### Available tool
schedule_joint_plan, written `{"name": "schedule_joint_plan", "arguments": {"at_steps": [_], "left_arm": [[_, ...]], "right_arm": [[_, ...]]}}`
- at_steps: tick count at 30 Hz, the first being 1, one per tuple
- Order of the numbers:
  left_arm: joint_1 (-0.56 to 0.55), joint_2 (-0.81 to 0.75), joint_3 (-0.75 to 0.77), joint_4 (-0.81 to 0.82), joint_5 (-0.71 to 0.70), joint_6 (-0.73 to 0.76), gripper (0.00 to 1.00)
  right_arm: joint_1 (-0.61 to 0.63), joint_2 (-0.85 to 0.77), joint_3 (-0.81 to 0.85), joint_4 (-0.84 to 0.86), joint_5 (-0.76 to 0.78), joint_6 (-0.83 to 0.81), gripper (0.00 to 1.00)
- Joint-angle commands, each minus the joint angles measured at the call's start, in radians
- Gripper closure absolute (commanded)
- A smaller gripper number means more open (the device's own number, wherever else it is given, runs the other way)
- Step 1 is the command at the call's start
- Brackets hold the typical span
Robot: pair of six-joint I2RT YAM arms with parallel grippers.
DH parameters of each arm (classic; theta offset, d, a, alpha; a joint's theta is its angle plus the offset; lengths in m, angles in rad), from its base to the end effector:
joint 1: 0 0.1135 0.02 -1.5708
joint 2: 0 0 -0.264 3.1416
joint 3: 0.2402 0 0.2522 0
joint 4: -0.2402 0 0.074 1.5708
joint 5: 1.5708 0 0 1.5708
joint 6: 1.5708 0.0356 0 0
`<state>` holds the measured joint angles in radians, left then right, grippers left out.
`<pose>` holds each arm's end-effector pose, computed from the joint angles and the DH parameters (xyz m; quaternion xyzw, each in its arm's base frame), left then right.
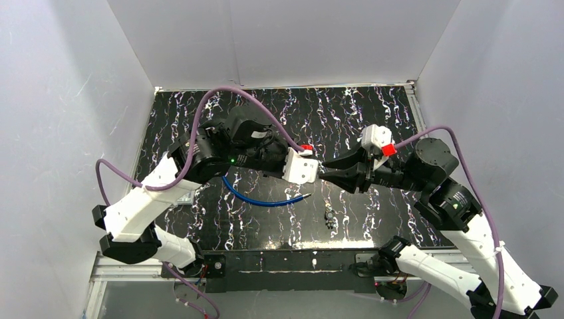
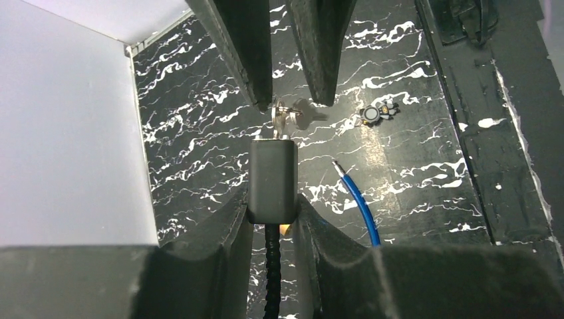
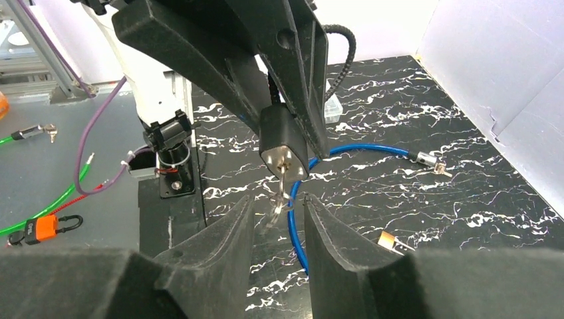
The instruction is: Unlock with the key
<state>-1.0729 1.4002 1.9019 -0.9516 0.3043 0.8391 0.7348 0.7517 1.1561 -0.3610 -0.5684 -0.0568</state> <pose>0.1140 -0.2321 0.4971 0.7304 0.4171 -0.1888 0.5069 0.0856 0.1031 0.4498 -0.4428 0.5345 0.4134 0.5894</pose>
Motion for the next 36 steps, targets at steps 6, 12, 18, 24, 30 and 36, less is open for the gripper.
{"name": "schedule_joint_plan", "arguments": {"at_steps": [6, 12, 18, 24, 30, 36], "left_arm": [[0.002, 0.002, 0.03, -0.034, 0.03, -0.018, 1.0], [0.001, -0.004, 0.033, -0.024, 0.028, -0.015, 1.0], [0.002, -0.004, 0.051, -0.021, 0.035, -0.01, 1.0], [0.001, 0.0, 0.089, -0.022, 0.047, 0.011, 1.0], [-0.001, -0.013, 0.089, 0.002, 0.051, 0.085, 1.0], [-0.021, -0.029, 0.063, 0.052, 0.02, 0.17, 1.0]], "right_arm": [[0.089, 0.008, 0.035, 0.044, 0.128, -0.041, 0.65], [0.111, 0.039, 0.048, 0.006, 0.17, -0.063, 0.81], [0.113, 0.052, 0.042, -0.02, 0.219, -0.069, 0.86], [0.114, 0.068, 0.047, -0.038, 0.27, -0.067, 0.97], [0.113, 0.078, 0.035, -0.012, 0.261, 0.013, 0.99], [0.113, 0.088, 0.008, 0.037, 0.226, 0.154, 0.99]]}}
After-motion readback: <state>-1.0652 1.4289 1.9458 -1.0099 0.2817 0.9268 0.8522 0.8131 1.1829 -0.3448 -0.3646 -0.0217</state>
